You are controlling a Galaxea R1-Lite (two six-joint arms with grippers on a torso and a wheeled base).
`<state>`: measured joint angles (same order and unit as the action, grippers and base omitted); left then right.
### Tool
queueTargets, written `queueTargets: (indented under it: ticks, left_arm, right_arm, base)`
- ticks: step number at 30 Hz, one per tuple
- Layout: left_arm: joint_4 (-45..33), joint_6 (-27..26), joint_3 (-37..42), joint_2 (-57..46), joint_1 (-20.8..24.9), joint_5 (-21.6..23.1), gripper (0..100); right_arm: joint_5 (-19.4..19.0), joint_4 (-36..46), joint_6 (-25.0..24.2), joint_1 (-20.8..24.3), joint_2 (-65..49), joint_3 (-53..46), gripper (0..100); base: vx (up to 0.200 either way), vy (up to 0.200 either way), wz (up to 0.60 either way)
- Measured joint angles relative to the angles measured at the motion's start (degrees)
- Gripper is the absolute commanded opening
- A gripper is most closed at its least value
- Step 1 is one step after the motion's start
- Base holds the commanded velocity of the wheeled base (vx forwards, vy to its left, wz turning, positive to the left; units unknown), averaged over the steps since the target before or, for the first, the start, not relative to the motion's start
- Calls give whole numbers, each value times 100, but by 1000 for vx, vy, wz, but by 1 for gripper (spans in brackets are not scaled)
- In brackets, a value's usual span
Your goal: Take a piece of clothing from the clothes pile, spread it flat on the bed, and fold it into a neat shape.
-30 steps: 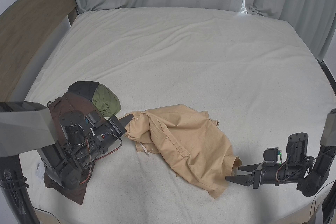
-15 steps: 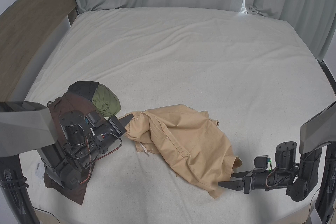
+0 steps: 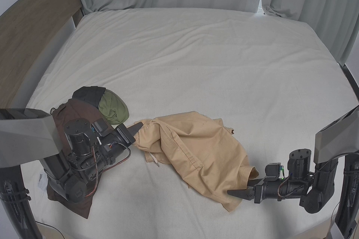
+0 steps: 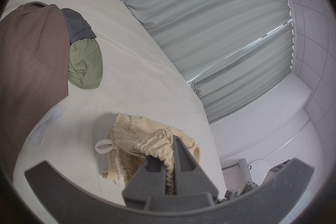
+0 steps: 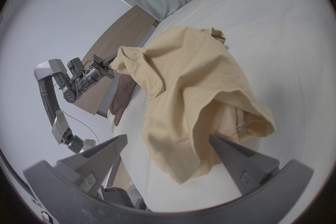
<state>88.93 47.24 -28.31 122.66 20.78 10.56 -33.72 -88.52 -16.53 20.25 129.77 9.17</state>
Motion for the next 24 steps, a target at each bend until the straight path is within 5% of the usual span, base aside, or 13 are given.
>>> queueTargets:
  ticks: [17, 24]
  left_arm:
    - [0, 2, -16, 10, -37, 2, 0]
    - [0, 2, -16, 10, -43, 0, 0]
  right_arm:
    - [-49, 9, -44, 41, -479, -215, 0]
    - [-219, 24, -596, -262, -1097, -51, 0]
  base:
    - [0, 0, 0]
    - [0, 0, 0]
